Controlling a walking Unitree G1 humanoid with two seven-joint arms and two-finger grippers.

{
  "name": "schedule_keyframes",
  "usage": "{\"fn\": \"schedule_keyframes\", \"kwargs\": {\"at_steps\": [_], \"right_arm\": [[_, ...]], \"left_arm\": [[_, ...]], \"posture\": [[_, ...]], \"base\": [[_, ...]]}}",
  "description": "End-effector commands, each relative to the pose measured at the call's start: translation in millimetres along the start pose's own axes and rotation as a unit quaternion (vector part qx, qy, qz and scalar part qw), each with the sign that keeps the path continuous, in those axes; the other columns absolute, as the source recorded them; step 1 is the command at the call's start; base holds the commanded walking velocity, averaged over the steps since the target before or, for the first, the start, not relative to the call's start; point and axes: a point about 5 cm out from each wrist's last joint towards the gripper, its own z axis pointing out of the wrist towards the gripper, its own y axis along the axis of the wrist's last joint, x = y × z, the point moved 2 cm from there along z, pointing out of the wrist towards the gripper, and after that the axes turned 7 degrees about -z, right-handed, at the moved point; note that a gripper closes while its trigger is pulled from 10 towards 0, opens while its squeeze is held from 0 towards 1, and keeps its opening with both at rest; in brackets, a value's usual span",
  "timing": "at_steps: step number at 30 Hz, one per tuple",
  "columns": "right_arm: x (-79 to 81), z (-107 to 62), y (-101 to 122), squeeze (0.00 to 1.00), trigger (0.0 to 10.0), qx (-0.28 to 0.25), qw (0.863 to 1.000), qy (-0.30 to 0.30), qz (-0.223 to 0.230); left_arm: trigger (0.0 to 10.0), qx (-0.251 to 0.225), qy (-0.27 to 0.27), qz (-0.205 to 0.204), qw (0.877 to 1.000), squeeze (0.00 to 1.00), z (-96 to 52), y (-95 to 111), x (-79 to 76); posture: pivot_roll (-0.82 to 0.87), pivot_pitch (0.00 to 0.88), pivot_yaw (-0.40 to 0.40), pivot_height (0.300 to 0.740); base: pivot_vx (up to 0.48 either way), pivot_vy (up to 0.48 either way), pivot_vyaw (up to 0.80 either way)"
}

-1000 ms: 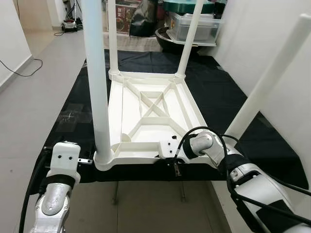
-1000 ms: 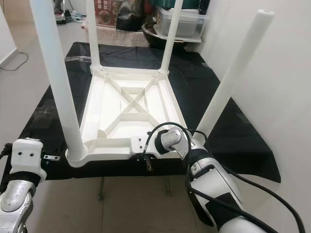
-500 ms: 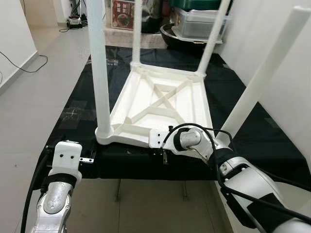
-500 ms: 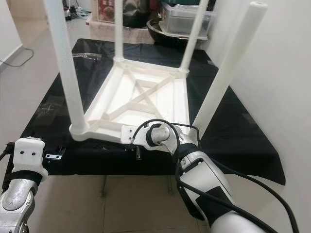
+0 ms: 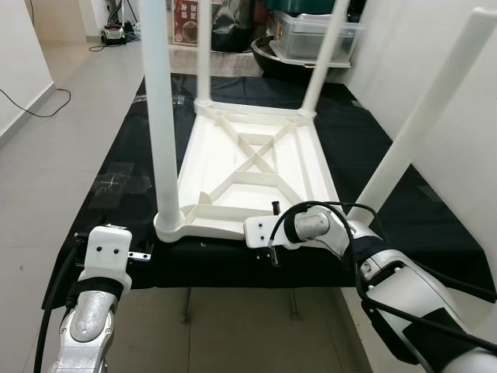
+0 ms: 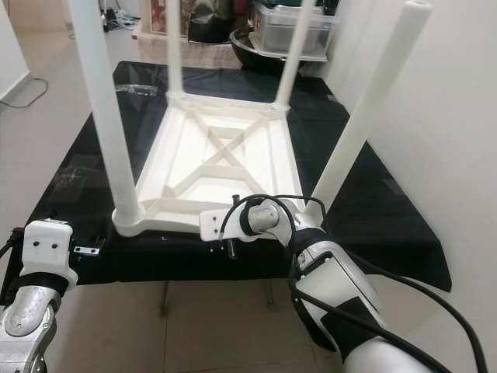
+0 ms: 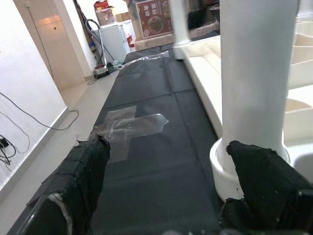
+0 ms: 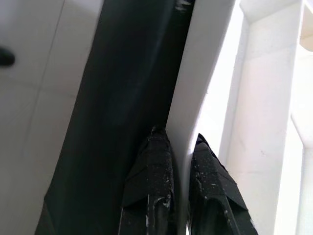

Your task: Building children table

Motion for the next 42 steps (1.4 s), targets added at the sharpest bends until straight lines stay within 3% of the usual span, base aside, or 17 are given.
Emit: {"fn": "schedule_keyframes", "kwargs": {"at_steps": [1, 4, 9, 10, 11, 12, 21, 22, 23, 26, 27, 29, 32, 35, 38, 41, 42], "right_arm": [[-52.1, -14.7, 28.6, 0.0, 0.0, -0.026, 0.987, -0.082, -0.138], [-52.4, -14.8, 28.9, 0.0, 0.0, -0.021, 0.985, -0.077, -0.155], [-63.3, -16.5, 33.0, 0.0, 0.0, -0.029, 0.986, -0.102, -0.126], [-64.5, -15.1, 29.4, 0.0, 2.4, -0.011, 0.986, -0.114, -0.121], [-64.5, -15.1, 29.4, 0.0, 2.4, -0.011, 0.986, -0.114, -0.121], [-64.7, -12.7, 23.2, 0.0, 10.0, 0.016, 0.987, -0.122, -0.104], [-57.1, -11.9, 2.8, 0.0, 10.0, 0.066, 0.991, -0.119, -0.014], [-55.0, -12.6, -2.1, 0.14, 10.0, 0.069, 0.989, -0.129, 0.022], [-58.4, -14.4, -3.0, 0.74, 10.0, 0.06, 0.985, -0.154, 0.056], [-60.9, -15.8, -3.6, 0.74, 10.0, 0.053, 0.981, -0.172, 0.079], [-65.3, -19.2, -2.3, 1.0, 10.0, 0.024, 0.973, -0.193, 0.122], [-73.2, -26.8, -2.5, 1.0, 10.0, -0.018, 0.954, -0.236, 0.185], [-77.3, -32.0, -3.9, 1.0, 10.0, -0.042, 0.937, -0.266, 0.222], [-79.9, -39.5, -8.9, 1.0, 10.0, -0.089, 0.895, -0.314, 0.305], [-78.8, -40.7, -11.4, 1.0, 10.0, -0.095, 0.884, -0.325, 0.323], [-67.8, -41.9, -26.1, 1.0, 10.0, -0.079, 0.842, -0.375, 0.379], [-67.8, -41.9, -26.1, 1.0, 10.0, -0.079, 0.842, -0.375, 0.379]], "left_arm": [[10.0, 0.011, -0.006, -0.001, 1.0, 0.0, -0.6, -5.5, -3.2], [10.0, 0.011, -0.006, -0.001, 1.0, 0.0, -0.8, -5.9, -3.3], [10.0, 0.011, -0.006, -0.002, 1.0, 0.0, -1.0, -6.1, -4.0], [10.0, 0.011, -0.006, -0.003, 1.0, 0.0, -1.1, -6.3, -4.4], [10.0, 0.011, -0.006, -0.003, 1.0, 0.0, -1.1, -6.3, -4.4], [10.0, 0.012, -0.007, -0.005, 1.0, 0.0, -1.4, -6.8, -5.2], [10.0, 0.012, -0.009, -0.007, 1.0, 0.0, -1.6, -6.6, -6.1], [10.0, 0.012, -0.007, -0.008, 1.0, 0.0, -2.0, -6.3, -5.9], [10.0, 0.012, -0.007, -0.008, 1.0, 0.0, -2.2, -6.2, -5.8], [10.0, 0.011, -0.006, -0.008, 1.0, 0.0, -2.4, -6.2, -5.6], [10.0, 0.011, -0.006, -0.008, 1.0, 0.0, -2.4, -6.0, -5.6], [10.0, 0.011, -0.005, -0.008, 1.0, 0.0, -2.4, -5.6, -5.2], [10.0, 0.01, -0.005, -0.008, 1.0, 0.0, -2.4, -5.2, -5.0], [10.0, 0.011, -0.003, -0.008, 1.0, 0.0, -2.9, -4.6, -3.9], [10.0, 0.011, -0.003, -0.006, 1.0, 0.0, -3.0, -4.5, -3.6], [10.0, 0.012, -0.006, -0.001, 1.0, 0.0, -3.7, -2.8, 0.3], [10.0, 0.012, -0.006, -0.001, 1.0, 0.0, -3.7, -2.8, 0.3]], "posture": [[0.09, 0.0, -0.113, 0.74], [0.09, 0.0, -0.115, 0.74], [0.09, 0.0, -0.119, 0.74], [0.1, 0.0, -0.122, 0.74], [0.1, 0.0, -0.122, 0.74], [0.09, 0.0, -0.121, 0.74], [0.09, 0.0, -0.125, 0.74], [0.09, 0.0, -0.125, 0.74], [0.09, 0.0, -0.125, 0.74], [0.09, 0.0, -0.125, 0.74], [0.09, 0.0, -0.128, 0.74], [0.09, 0.0, -0.123, 0.74], [0.09, 0.0, -0.123, 0.74], [0.08, 0.0, -0.118, 0.74], [0.08, 0.0, -0.118, 0.74], [0.08, 0.0, -0.101, 0.74], [0.08, 0.0, -0.101, 0.74]], "base": [[0.0, 0.0, 0.0], [0.0, 0.0, 0.0], [0.0, 0.0, 0.0], [0.0, 0.0, 0.0], [0.0, 0.0, 0.0], [0.0, 0.0, 0.0], [0.0, 0.0, 0.0], [0.0, 0.0, 0.0], [0.0, 0.0, 0.0], [0.0, 0.0, 0.0], [0.0, 0.0, 0.0], [0.0, 0.0, 0.0], [0.0, 0.0, 0.0], [0.0, 0.0, 0.0], [0.0, 0.0, 0.0], [0.0, 0.417, 0.0], [0.0, 0.48, 0.0]]}}
